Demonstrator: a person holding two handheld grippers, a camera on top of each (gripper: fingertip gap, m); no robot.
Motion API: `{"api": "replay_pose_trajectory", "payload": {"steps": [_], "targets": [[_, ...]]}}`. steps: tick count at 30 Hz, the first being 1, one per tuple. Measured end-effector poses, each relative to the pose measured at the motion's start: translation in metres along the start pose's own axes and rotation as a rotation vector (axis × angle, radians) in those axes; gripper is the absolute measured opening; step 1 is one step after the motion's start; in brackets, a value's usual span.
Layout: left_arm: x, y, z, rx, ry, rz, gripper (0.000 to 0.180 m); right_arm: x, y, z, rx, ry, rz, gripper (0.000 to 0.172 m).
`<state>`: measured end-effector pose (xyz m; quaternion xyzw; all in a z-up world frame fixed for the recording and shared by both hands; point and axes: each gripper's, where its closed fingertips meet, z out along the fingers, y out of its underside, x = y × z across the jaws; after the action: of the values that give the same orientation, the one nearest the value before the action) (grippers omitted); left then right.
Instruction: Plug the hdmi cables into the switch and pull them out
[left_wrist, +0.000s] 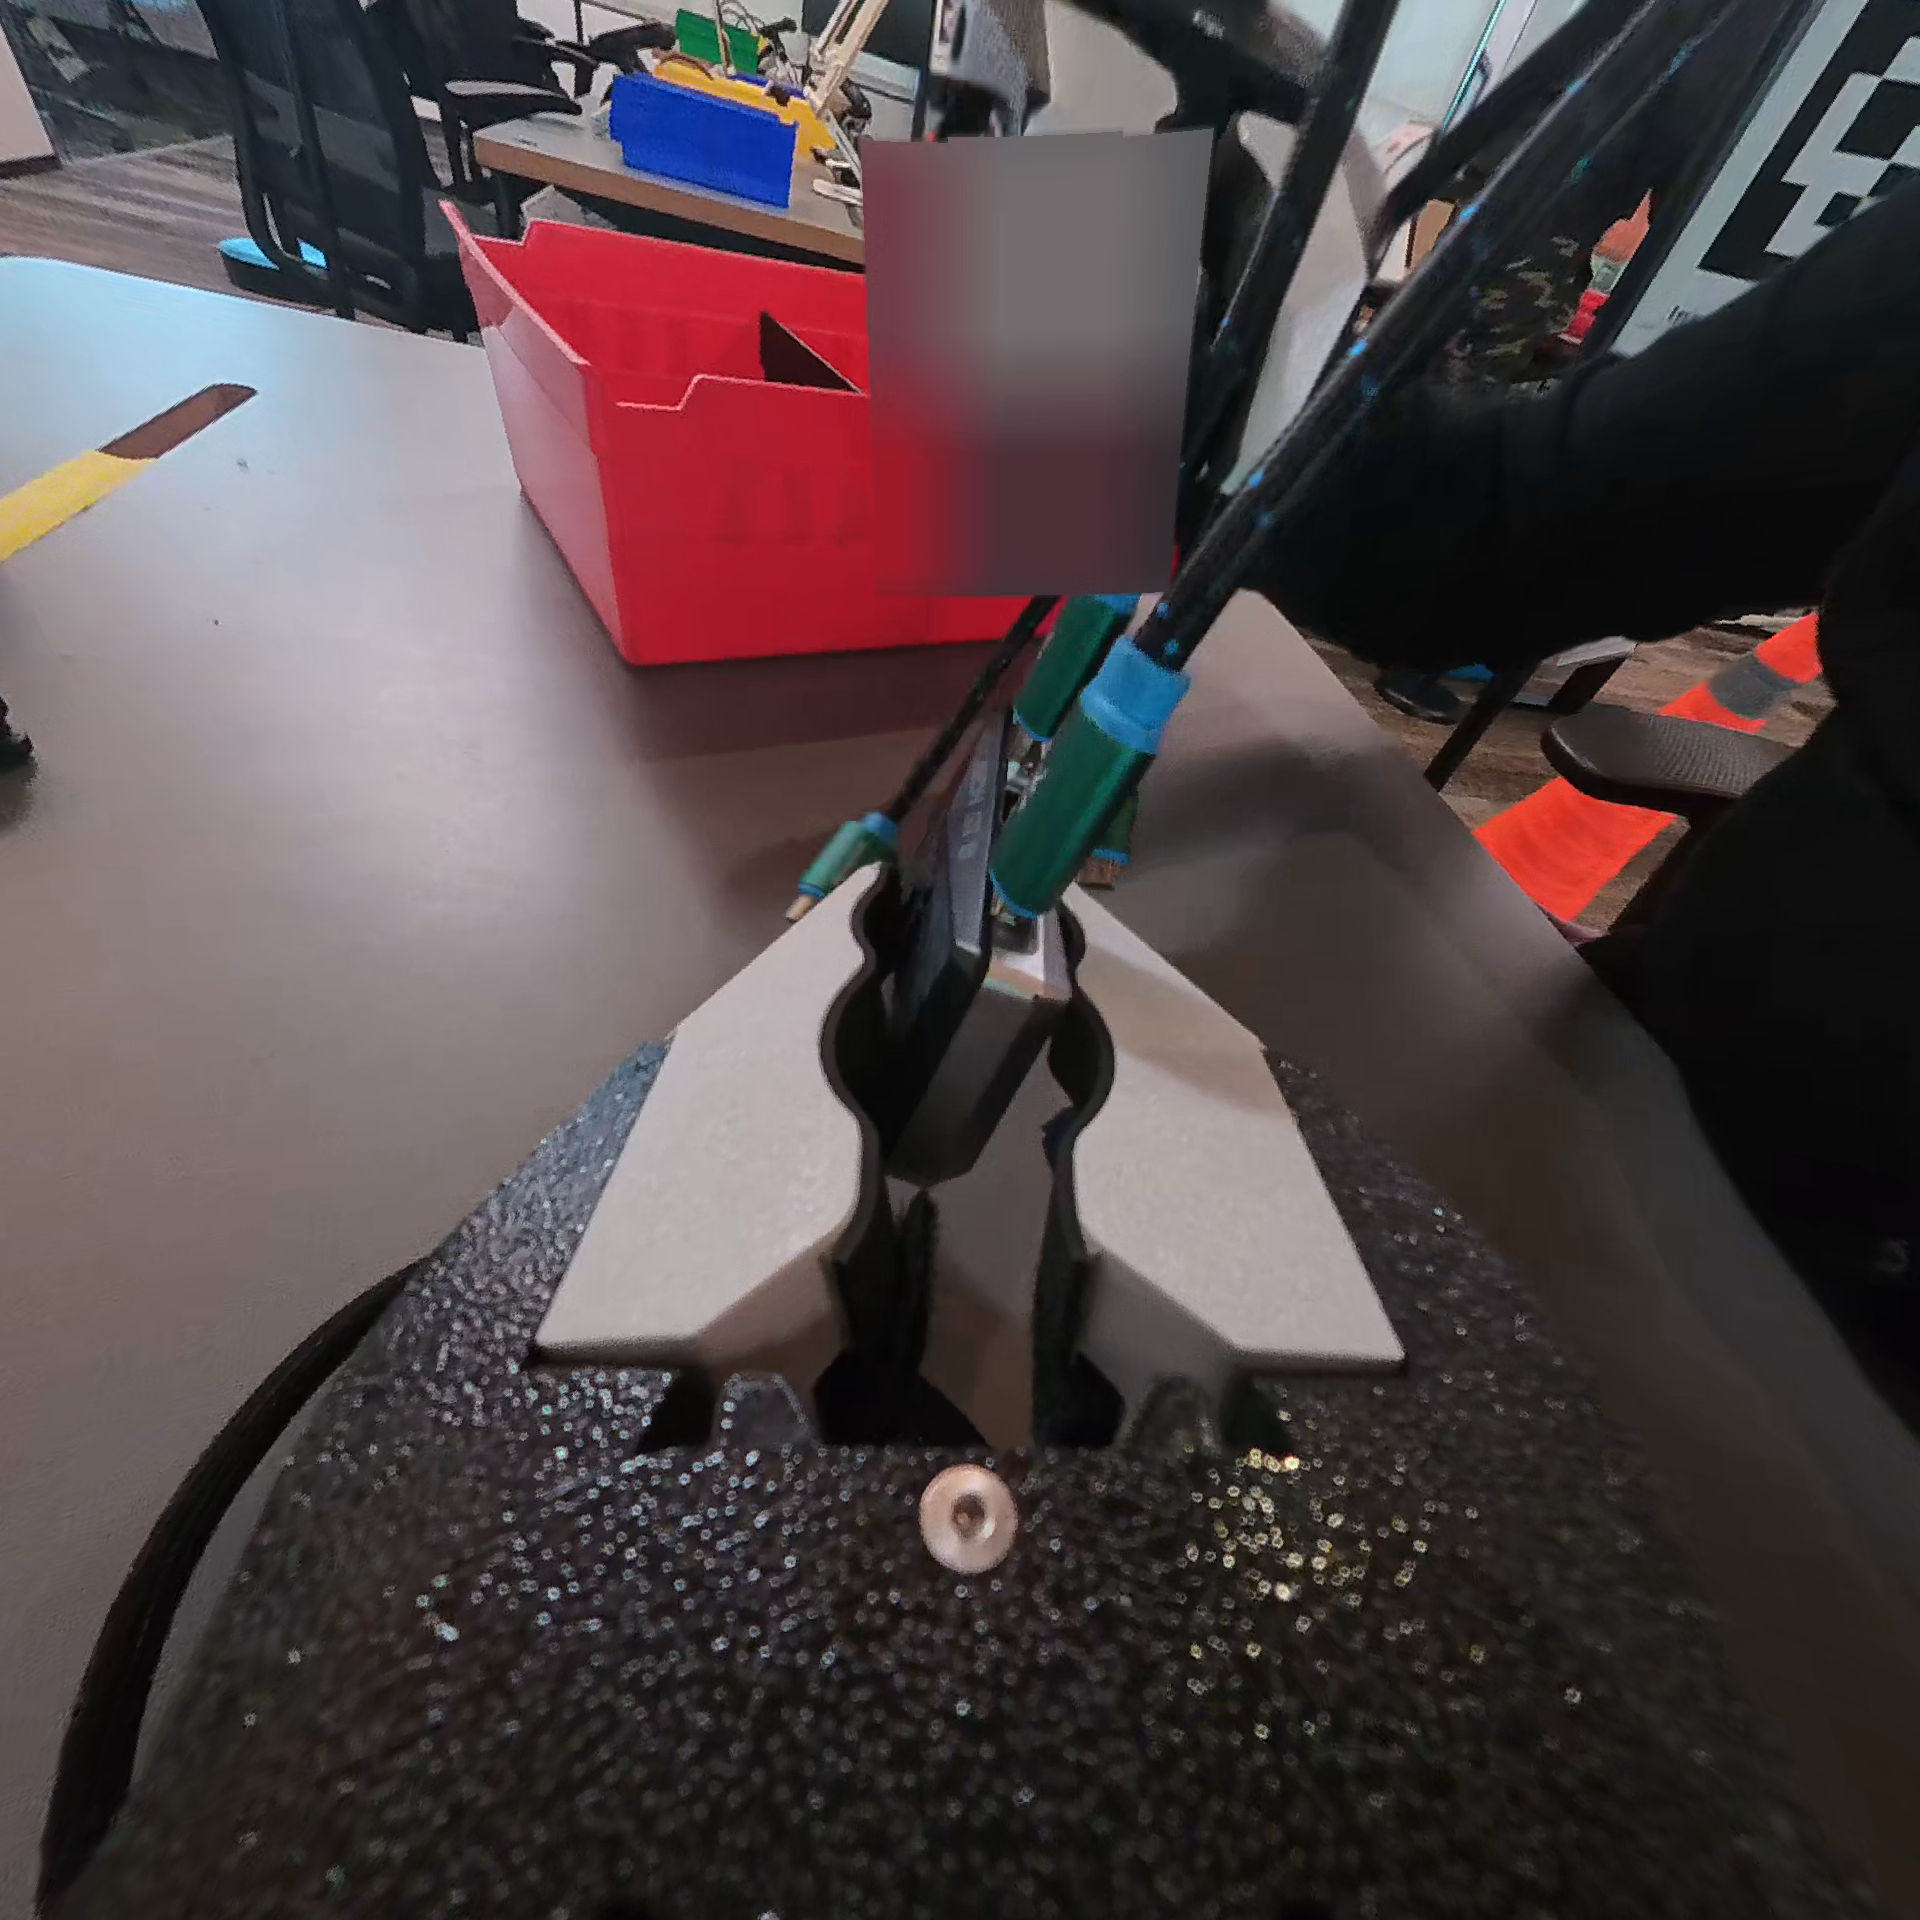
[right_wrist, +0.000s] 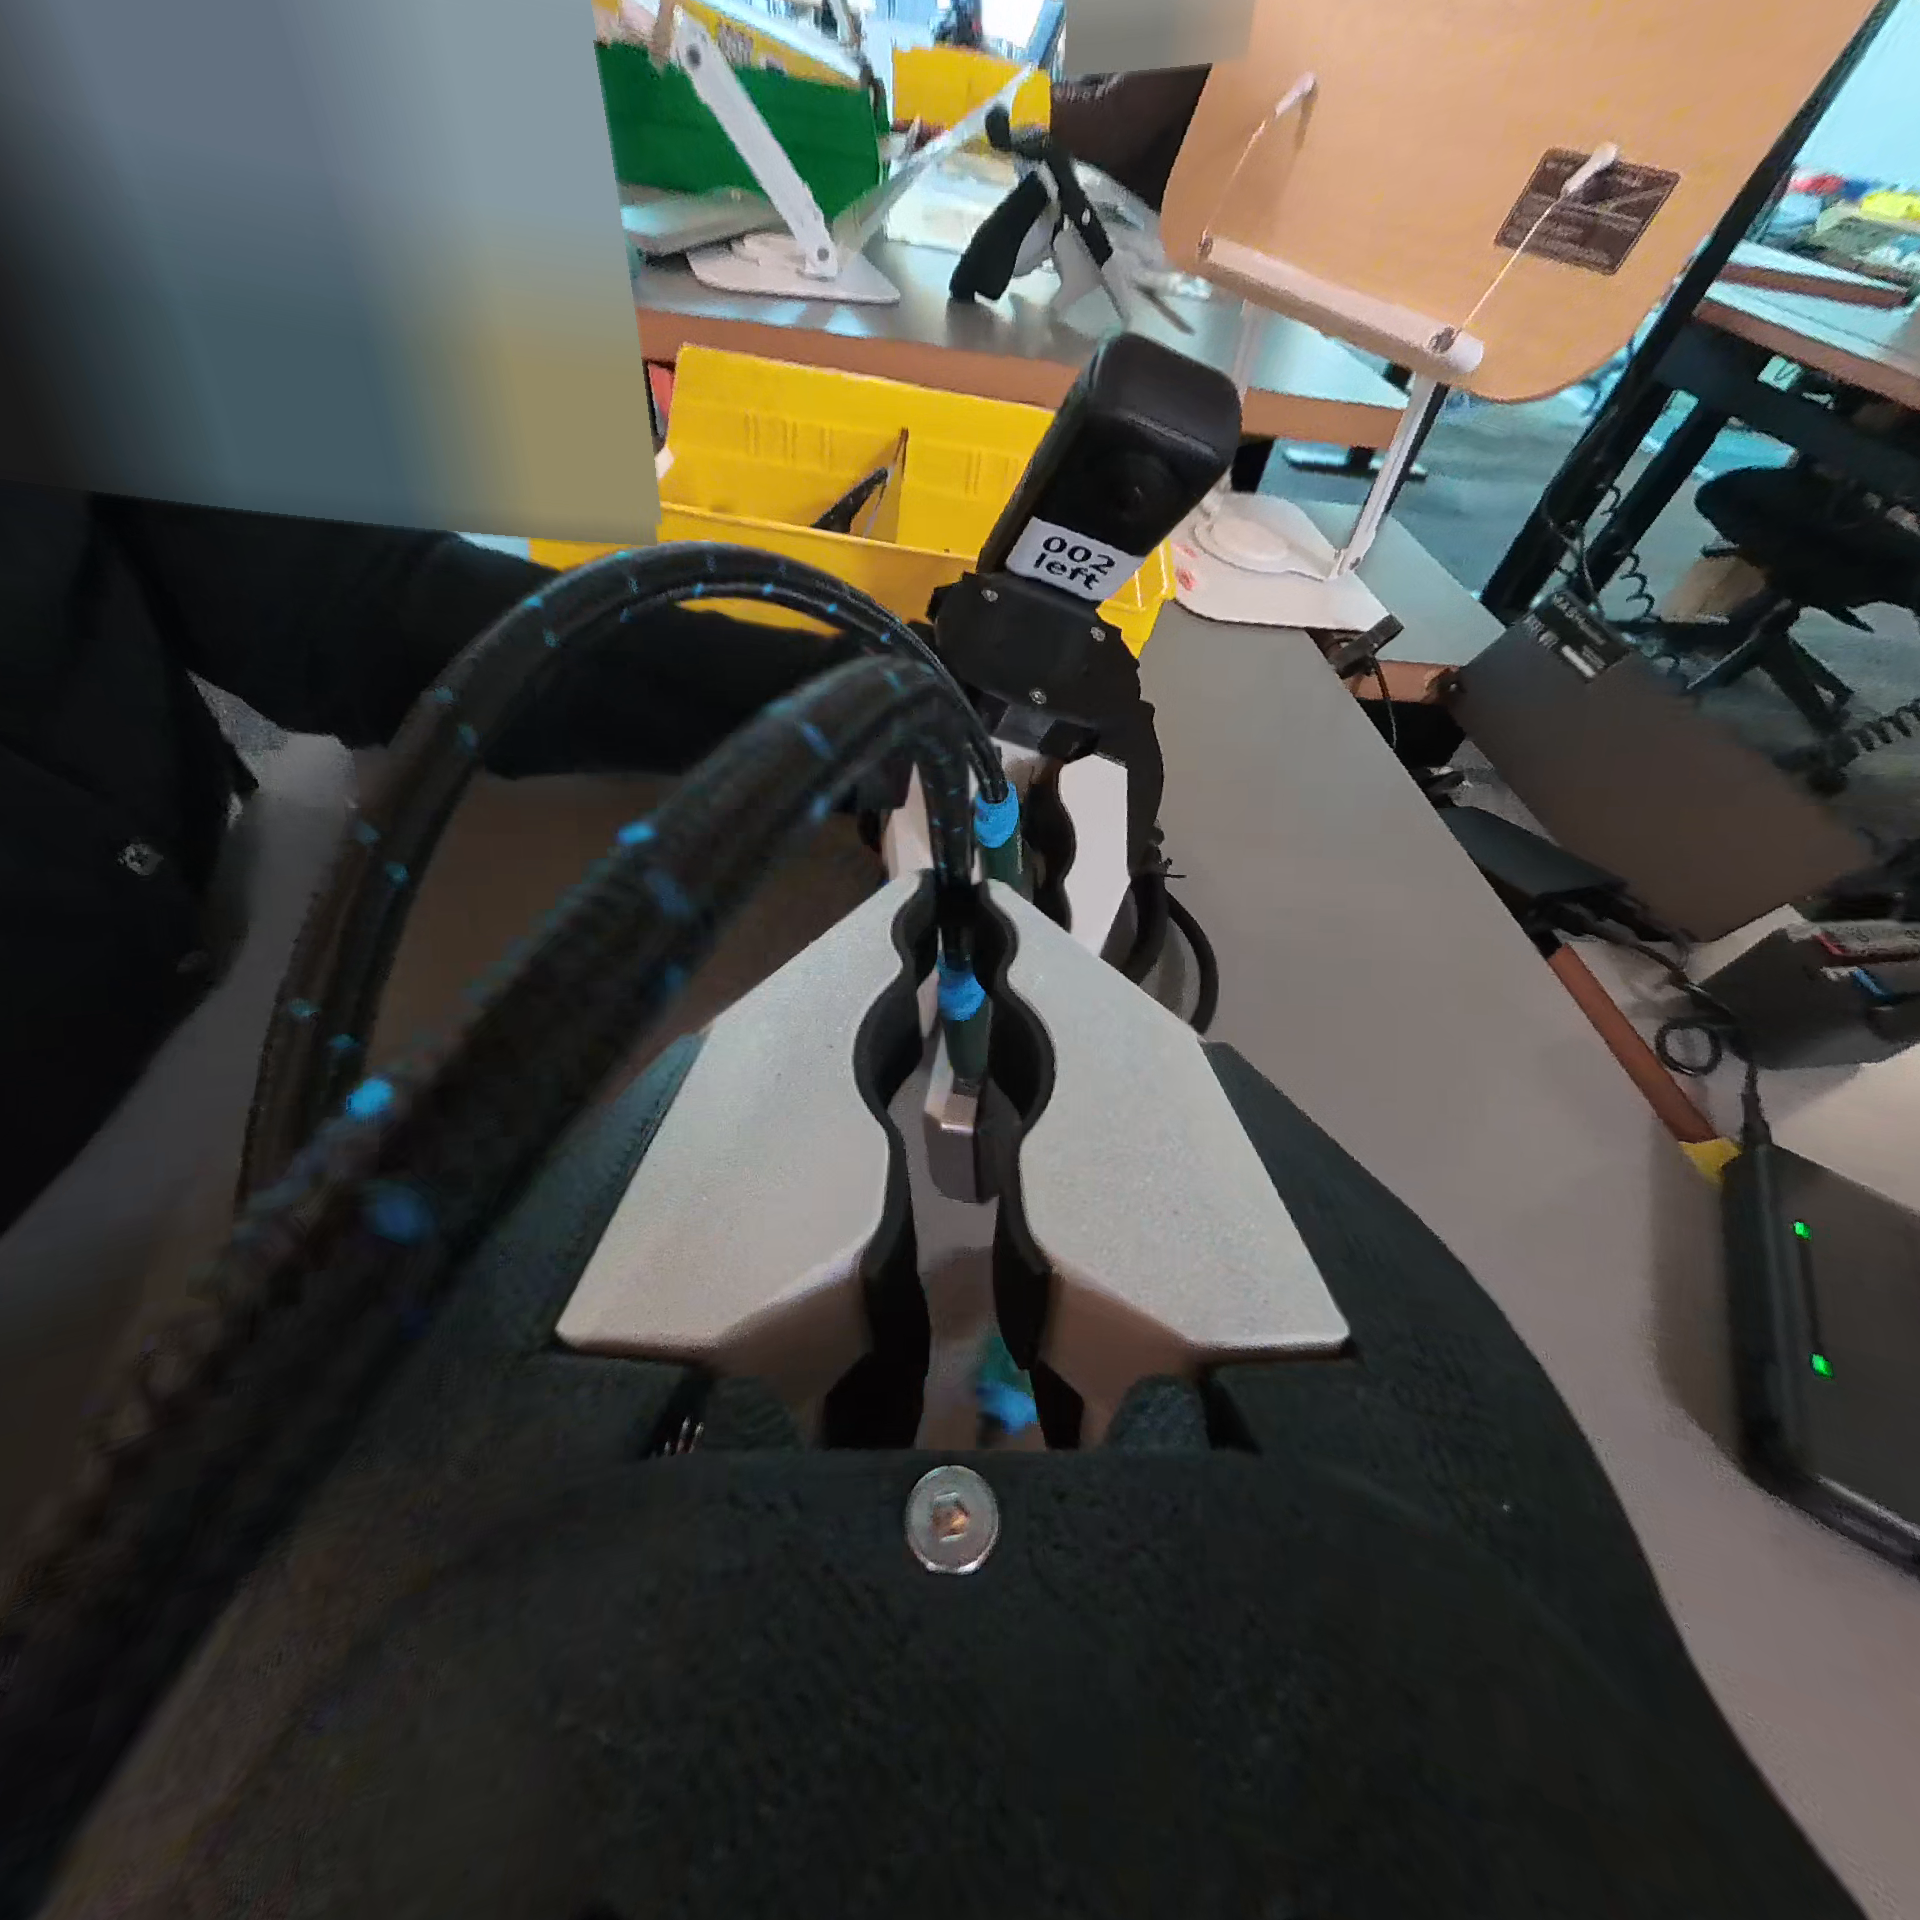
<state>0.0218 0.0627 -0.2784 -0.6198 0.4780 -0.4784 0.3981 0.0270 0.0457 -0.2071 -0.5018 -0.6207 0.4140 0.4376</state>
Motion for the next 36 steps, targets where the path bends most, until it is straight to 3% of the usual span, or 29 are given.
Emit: {"api": "replay_pose_trajectory", "payload": {"steps": [7,18,21,36], "targets": [[-0.002,0.001,-0.004,0.019,-0.001,-0.014,0.021,0.009,0.019,-0.005,0.051,0.116,0.001,0.003],[-0.011,0.017,0.000,-0.055,-0.027,-0.083,0.029,0.017,0.053,-0.011,0.204,0.117,0.222,0.005],[-0.022,0.050,0.001,-0.246,-0.117,-0.073,0.033,0.020,0.059,-0.013,0.186,0.119,0.231,0.005],[-0.015,0.060,0.004,-0.315,-0.054,-0.062,0.020,0.015,0.077,-0.010,0.140,0.080,0.279,0.005]]}}
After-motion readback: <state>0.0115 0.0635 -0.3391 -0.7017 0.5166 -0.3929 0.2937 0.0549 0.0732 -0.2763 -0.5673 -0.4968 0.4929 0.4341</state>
